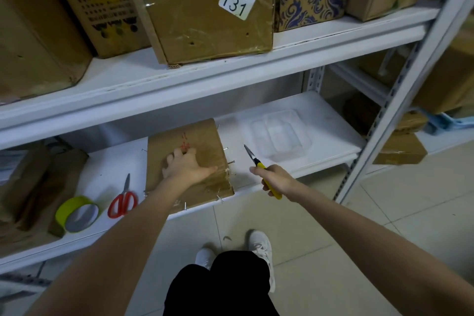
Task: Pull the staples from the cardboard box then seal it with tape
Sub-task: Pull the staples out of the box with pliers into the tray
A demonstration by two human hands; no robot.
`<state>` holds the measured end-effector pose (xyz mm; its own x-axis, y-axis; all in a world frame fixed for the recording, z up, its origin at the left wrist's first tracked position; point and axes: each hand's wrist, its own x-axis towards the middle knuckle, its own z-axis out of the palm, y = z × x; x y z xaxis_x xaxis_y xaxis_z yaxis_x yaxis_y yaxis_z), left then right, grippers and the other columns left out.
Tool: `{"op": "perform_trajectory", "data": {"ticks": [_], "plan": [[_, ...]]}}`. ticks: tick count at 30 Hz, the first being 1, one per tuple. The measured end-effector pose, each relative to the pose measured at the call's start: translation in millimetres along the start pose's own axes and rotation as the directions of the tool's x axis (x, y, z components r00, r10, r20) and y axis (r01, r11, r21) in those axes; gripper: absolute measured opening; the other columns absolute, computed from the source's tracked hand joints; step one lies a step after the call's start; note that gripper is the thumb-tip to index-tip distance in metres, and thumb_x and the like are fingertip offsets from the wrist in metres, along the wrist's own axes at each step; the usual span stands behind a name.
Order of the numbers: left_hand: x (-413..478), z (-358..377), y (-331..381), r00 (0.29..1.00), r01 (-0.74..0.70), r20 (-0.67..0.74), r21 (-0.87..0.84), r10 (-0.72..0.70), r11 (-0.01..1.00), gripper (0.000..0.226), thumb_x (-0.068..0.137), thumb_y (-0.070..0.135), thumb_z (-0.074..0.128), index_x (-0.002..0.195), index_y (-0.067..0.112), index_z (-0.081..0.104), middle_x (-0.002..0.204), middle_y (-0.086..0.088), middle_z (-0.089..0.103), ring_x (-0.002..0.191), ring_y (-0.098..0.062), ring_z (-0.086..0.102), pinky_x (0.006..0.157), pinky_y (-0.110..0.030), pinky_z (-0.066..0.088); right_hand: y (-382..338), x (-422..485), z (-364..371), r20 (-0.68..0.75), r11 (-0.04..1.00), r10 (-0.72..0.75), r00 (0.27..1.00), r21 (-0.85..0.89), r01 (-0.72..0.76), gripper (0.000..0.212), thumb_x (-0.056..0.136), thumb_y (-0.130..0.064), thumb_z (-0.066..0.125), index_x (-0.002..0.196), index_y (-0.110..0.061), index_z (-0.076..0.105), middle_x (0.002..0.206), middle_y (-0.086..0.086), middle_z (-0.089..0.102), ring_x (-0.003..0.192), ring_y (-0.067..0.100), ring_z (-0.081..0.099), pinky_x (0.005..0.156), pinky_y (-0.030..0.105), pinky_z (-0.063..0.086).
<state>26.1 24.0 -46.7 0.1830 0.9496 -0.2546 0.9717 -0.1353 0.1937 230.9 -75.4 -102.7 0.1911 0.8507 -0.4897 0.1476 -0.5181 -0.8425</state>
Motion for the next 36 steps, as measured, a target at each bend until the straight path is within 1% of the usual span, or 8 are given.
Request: {"op": "perform_trajectory", "data": {"ticks": [4,7,9,14,20,27,34,36], "plan": [[-6.0,4.7,-5.0,0.99,-0.139,-0.024,0.106,0.142,0.985,0.075,0.072,0.065,0.064,0.138,0.037,0.041,0.147,-0.003,0.036,0.133,-0.03,0.035,0.109,-0.053,0.03,6.7,-15.6,3.6,0.022,0.957,-0.041,0.999,-0.285,0.045,0.034,0.087,-0.044,0.051,0.08,-0.011,0.046,0.076,0.009,0.055,0.071,0.024,0.053,0.063,0.032,0.036],[-5.6,9.1,-5.5,0.986,-0.157,-0.041,0.144,0.164,0.977,0.073,0.074,0.06,0.065,0.138,0.036,0.041,0.143,-0.002,0.043,0.128,-0.027,0.044,0.109,-0.054,0.03,7.1,-26.2,12.7,0.006,0.912,-0.106,0.994,-0.398,0.1,0.036,0.086,-0.034,0.052,0.062,-0.013,0.035,0.058,0.006,0.045,0.055,0.024,0.044,0.053,0.03,0.031],[-4.6,10.0,-5.0,0.985,-0.16,-0.034,0.144,0.167,0.976,0.072,0.075,0.059,0.065,0.139,0.034,0.041,0.141,-0.002,0.046,0.127,-0.027,0.047,0.109,-0.054,0.031,4.6,-29.7,18.7,-0.036,0.901,-0.131,0.991,-0.42,0.104,0.035,0.088,-0.032,0.05,0.062,-0.012,0.035,0.058,0.008,0.045,0.053,0.024,0.043,0.05,0.03,0.031],[-2.5,8.5,-2.1,0.986,-0.161,-0.023,0.141,0.166,0.977,0.072,0.075,0.057,0.067,0.138,0.032,0.042,0.138,-0.001,0.05,0.124,-0.025,0.049,0.108,-0.054,0.034,-8.2,-27.8,24.9,-0.066,0.906,-0.1,0.993,-0.417,0.064,0.035,0.091,-0.033,0.045,0.065,-0.012,0.036,0.065,0.005,0.045,0.065,0.025,0.044,0.051,0.029,0.029],[-0.5,10.8,-1.1,0.987,-0.151,-0.027,0.133,0.156,0.979,0.07,0.074,0.054,0.068,0.136,0.031,0.045,0.134,-0.001,0.053,0.121,-0.024,0.051,0.105,-0.053,0.037,-17.0,-28.4,32.6,-0.039,0.901,-0.045,0.998,-0.433,0.024,0.04,0.094,-0.035,0.042,0.062,-0.011,0.035,0.063,0.005,0.041,0.058,0.02,0.04,0.05,0.028,0.028],[-1.1,10.6,1.9,0.985,-0.159,-0.044,0.14,0.167,0.977,0.065,0.075,0.051,0.069,0.132,0.027,0.048,0.125,-0.002,0.058,0.113,-0.024,0.055,0.1,-0.049,0.044,-8.6,-18.6,42.8,-0.064,0.94,-0.085,0.994,-0.337,0.059,0.038,0.088,-0.032,0.048,0.059,-0.01,0.036,0.072,0.016,0.054,0.061,0.026,0.045,0.053,0.029,0.033],[-1.8,2.5,9.0,0.984,-0.163,-0.043,0.182,0.173,0.97,0.06,0.071,0.048,0.074,0.123,0.023,0.054,0.11,0.001,0.062,0.099,-0.02,0.059,0.08,-0.032,0.053,-7.2,-14.4,34.9,0.054,0.999,0.041,0.998,0.012,-0.041,0.024,0.086,-0.026,0.05,0.075,-0.005,0.049,0.065,0.011,0.055,0.056,0.023,0.052,0.055,0.028,0.045],[-0.6,3.6,7.9,0.984,-0.162,-0.045,0.183,0.172,0.97,0.062,0.071,0.049,0.074,0.124,0.024,0.054,0.11,0.001,0.062,0.099,-0.02,0.059,0.081,-0.033,0.055,-7.6,-13.7,34.8,0.037,0.999,0.028,0.999,-0.024,-0.028,0.025,0.086,-0.027,0.05,0.073,-0.006,0.047,0.064,0.01,0.053,0.053,0.021,0.049,0.054,0.027,0.043]]}}
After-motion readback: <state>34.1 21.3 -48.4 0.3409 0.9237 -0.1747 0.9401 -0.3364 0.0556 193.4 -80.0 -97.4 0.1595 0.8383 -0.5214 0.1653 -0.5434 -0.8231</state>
